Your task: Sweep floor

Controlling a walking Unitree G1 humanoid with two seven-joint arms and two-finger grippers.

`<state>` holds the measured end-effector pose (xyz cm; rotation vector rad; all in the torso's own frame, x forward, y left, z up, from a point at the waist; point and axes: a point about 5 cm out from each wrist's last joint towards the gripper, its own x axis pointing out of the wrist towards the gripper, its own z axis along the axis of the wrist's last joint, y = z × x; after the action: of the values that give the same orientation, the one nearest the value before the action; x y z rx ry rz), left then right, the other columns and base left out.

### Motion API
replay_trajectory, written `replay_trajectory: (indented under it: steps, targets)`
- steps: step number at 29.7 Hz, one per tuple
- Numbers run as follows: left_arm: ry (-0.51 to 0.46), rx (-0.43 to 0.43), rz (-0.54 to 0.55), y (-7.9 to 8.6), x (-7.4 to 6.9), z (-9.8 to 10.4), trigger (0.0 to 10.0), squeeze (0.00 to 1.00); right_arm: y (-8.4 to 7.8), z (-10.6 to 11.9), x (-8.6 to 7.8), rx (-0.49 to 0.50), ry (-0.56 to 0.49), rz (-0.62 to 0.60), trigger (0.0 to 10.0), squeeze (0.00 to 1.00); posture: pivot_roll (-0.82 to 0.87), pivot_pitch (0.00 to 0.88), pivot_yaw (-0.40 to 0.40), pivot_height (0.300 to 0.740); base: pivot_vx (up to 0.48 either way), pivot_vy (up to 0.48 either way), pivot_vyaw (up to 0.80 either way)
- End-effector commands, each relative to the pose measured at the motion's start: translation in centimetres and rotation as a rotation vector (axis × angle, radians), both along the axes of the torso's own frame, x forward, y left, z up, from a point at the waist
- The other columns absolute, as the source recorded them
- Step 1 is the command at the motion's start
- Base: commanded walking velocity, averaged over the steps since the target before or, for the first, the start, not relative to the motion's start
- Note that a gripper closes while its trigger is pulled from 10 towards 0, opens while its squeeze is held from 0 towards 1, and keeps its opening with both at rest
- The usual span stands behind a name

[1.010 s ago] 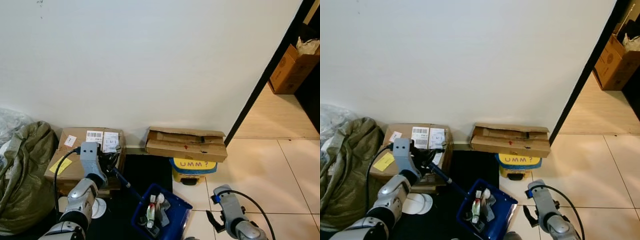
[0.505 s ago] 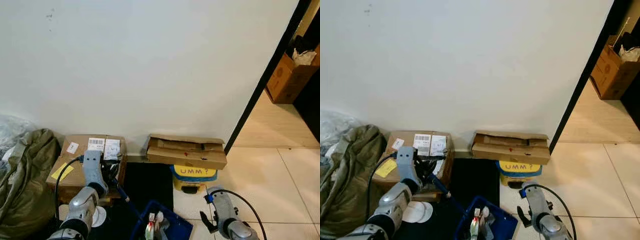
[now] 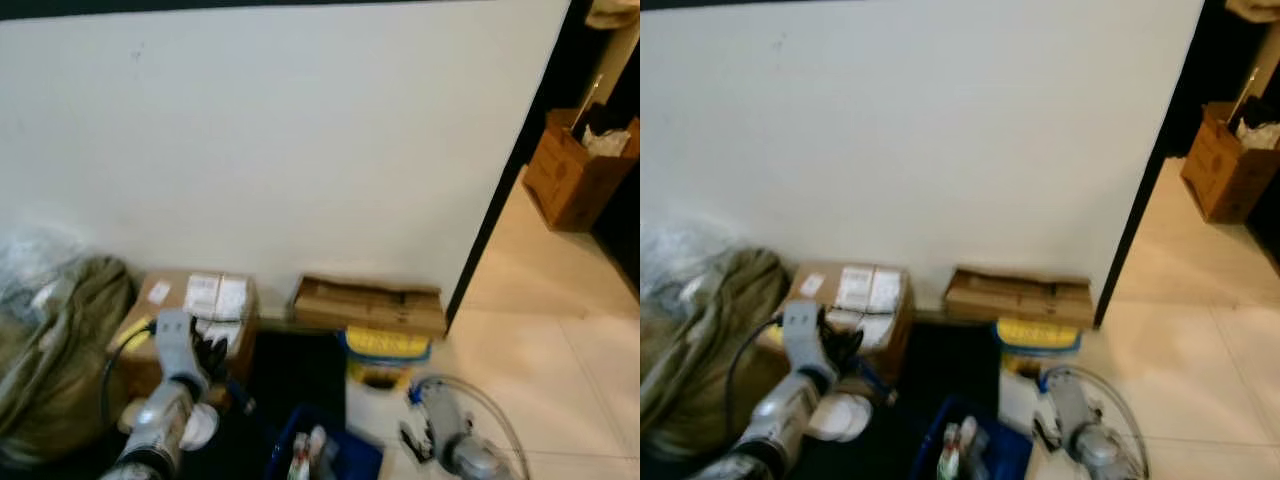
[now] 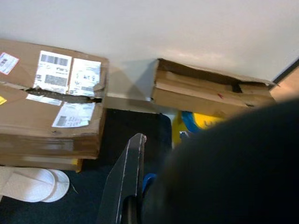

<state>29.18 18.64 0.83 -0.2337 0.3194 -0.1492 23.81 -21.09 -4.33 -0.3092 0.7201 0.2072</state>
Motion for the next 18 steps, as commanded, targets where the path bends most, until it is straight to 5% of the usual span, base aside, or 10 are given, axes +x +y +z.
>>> replay_trajectory:
  steps: [1,18]
  targets:
    - [0.011,-0.019,0.014,0.0,0.2,0.1,10.0,0.0,0.2,-0.6,-0.7,-0.001,0.034,0.003,10.0,0.0,-0.18,0.054,0.029,0.74,-0.337,0.0,0.0]
    - [-0.028,-0.151,0.201,2.4,1.9,2.0,10.0,0.0,0.0,-0.7,-0.9,-0.013,0.052,0.018,10.0,0.0,-0.18,0.042,0.023,0.74,-0.355,0.0,0.0]
